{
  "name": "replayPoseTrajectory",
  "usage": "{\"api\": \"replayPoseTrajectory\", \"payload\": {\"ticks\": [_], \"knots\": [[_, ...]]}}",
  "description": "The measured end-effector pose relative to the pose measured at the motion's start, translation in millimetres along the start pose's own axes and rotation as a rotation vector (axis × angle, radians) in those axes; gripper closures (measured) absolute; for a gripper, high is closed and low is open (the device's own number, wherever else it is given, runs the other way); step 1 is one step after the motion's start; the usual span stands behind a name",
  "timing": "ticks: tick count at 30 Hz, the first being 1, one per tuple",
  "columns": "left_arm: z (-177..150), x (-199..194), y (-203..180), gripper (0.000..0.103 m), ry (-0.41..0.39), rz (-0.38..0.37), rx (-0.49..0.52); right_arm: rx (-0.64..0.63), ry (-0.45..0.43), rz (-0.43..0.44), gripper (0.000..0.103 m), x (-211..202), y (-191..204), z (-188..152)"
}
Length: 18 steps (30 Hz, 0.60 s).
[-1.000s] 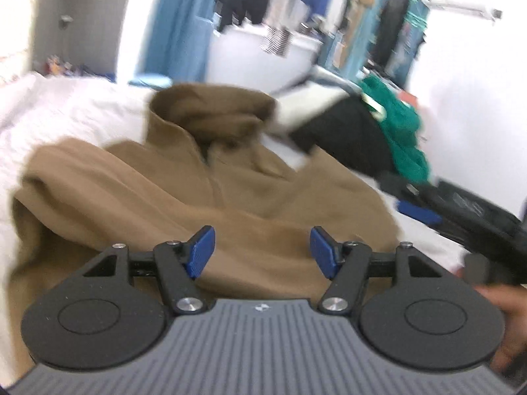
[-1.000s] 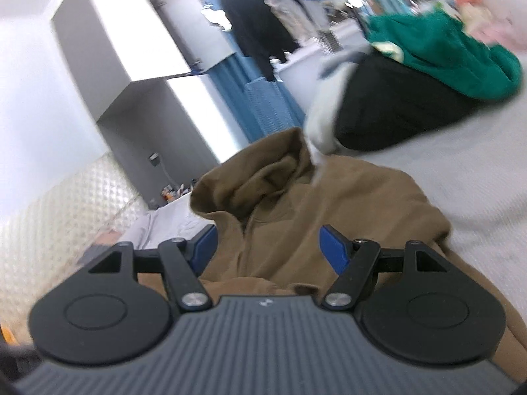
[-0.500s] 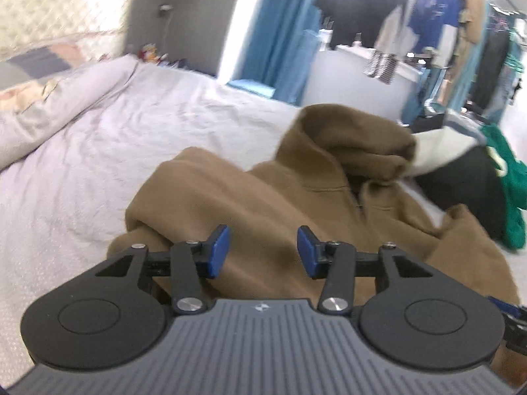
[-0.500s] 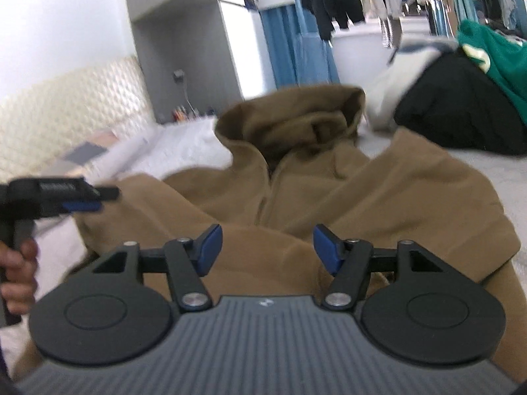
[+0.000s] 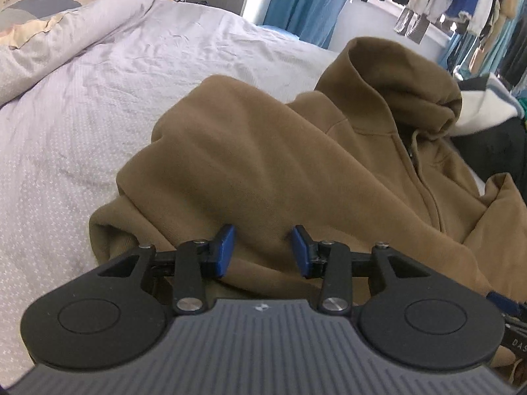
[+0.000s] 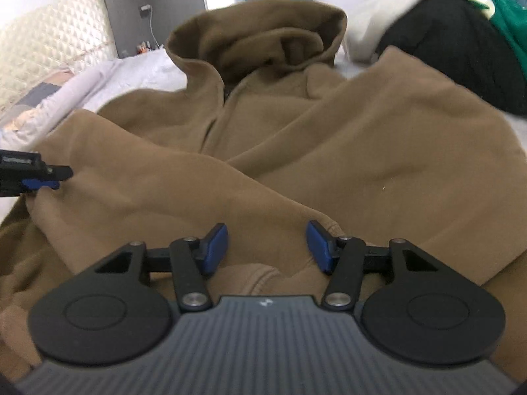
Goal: Fold large clothes
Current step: 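Move both open grippers above the brown hoodie's hood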
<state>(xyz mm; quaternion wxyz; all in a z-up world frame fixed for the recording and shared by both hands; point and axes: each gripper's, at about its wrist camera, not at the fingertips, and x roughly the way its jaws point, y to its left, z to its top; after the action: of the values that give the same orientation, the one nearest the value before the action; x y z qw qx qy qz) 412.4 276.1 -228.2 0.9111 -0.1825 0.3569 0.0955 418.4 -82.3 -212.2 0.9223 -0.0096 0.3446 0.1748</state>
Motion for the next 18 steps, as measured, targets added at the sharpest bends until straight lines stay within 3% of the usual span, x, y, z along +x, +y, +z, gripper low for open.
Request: {"api": "replayPoseTrajectory", "payload": {"ticks": [11, 18], "knots": [[-6, -37, -11, 0.057, -0.047, 0.000, -0.012, 0.010, -0.020, -0.011, 0.048, -8, 3, 1], [-21, -91, -33, 0.056, -0.107, -0.019, 0.023, 0.023, -0.082, 0.011, 0.047, -42, 9, 9]]}}
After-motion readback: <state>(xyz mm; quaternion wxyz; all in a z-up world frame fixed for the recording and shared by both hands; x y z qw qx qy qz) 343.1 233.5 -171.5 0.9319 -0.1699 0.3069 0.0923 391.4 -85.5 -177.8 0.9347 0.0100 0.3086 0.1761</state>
